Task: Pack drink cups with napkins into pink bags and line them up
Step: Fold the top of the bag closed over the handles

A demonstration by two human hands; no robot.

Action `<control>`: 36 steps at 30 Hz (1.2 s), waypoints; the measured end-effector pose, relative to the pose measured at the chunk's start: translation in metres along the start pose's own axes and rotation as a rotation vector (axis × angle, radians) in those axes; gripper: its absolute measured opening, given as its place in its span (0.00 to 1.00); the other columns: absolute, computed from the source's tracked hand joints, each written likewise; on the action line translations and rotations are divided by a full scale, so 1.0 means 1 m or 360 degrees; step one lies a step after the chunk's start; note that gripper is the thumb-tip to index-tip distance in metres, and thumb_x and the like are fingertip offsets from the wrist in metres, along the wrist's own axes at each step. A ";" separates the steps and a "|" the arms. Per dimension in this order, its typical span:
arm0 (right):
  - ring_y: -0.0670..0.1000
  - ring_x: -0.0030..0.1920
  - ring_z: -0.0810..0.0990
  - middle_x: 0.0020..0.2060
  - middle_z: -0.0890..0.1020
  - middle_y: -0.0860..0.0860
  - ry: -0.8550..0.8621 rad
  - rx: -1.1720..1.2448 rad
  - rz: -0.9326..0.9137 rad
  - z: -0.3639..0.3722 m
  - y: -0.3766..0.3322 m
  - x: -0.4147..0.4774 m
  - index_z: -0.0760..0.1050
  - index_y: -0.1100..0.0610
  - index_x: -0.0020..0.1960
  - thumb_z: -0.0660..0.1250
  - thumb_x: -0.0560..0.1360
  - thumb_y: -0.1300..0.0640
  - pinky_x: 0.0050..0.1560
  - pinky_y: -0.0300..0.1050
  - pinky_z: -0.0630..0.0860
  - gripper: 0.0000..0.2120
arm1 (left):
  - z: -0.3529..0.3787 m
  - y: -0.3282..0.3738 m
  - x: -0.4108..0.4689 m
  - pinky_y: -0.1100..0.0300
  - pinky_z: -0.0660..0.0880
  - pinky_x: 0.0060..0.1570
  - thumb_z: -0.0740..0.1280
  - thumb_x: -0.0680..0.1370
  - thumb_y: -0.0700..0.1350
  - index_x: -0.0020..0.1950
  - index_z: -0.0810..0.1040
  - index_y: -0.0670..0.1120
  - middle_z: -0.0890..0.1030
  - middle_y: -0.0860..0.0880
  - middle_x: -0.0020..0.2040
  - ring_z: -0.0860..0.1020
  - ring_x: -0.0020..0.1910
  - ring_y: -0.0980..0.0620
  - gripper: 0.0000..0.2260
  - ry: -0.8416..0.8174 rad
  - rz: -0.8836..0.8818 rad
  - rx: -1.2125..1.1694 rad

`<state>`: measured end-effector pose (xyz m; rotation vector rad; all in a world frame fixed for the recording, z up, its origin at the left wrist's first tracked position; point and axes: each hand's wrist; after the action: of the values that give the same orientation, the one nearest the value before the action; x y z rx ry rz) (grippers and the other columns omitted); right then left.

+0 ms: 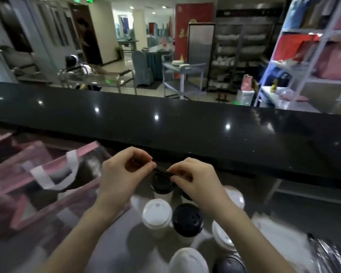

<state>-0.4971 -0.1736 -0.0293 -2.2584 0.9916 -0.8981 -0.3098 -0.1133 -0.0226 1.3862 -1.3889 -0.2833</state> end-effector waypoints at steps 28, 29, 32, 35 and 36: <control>0.45 0.55 0.78 0.55 0.80 0.43 -0.1057 -0.0625 -0.0195 0.210 -0.106 0.136 0.78 0.46 0.59 0.68 0.72 0.55 0.57 0.45 0.76 0.16 | -0.261 -0.177 -0.020 0.60 0.66 0.70 0.68 0.65 0.39 0.70 0.66 0.64 0.59 0.67 0.75 0.62 0.71 0.68 0.37 -0.0541 -0.0502 0.0056; 0.48 0.56 0.78 0.56 0.80 0.46 -0.1102 -0.0626 -0.0183 0.210 -0.105 0.135 0.78 0.49 0.59 0.69 0.72 0.53 0.57 0.47 0.76 0.16 | -0.261 -0.178 -0.016 0.62 0.63 0.71 0.68 0.65 0.41 0.71 0.66 0.63 0.61 0.65 0.75 0.61 0.71 0.68 0.36 -0.0534 -0.0506 0.0016; 0.48 0.61 0.75 0.61 0.78 0.48 -0.1032 -0.0635 -0.0264 0.202 -0.100 0.135 0.79 0.54 0.58 0.70 0.72 0.50 0.61 0.43 0.72 0.16 | -0.259 -0.184 -0.006 0.61 0.59 0.73 0.68 0.66 0.37 0.70 0.68 0.59 0.67 0.61 0.72 0.64 0.71 0.66 0.35 -0.0479 -0.0541 -0.0057; 0.47 0.67 0.67 0.68 0.71 0.44 -0.0758 -0.0630 -0.0396 0.190 -0.092 0.139 0.76 0.49 0.64 0.70 0.72 0.50 0.67 0.42 0.65 0.21 | -0.255 -0.191 0.002 0.60 0.60 0.72 0.67 0.67 0.32 0.68 0.70 0.61 0.72 0.59 0.68 0.67 0.69 0.65 0.35 -0.0401 -0.0552 0.0025; 0.48 0.70 0.65 0.71 0.68 0.45 -0.0666 -0.0698 -0.0454 0.187 -0.087 0.143 0.74 0.49 0.66 0.69 0.73 0.51 0.69 0.44 0.63 0.22 | -0.253 -0.191 0.005 0.62 0.62 0.70 0.68 0.67 0.34 0.67 0.71 0.63 0.73 0.60 0.67 0.68 0.68 0.66 0.34 -0.0378 -0.0542 0.0053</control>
<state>-0.2479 -0.1973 -0.0405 -2.8514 0.7349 -0.2937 -0.0047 -0.0455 -0.0755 1.6576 -1.3460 -0.6682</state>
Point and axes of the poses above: each hand's wrist, its own x-axis towards the middle knuckle, its own z-axis out of the palm, y = z × x
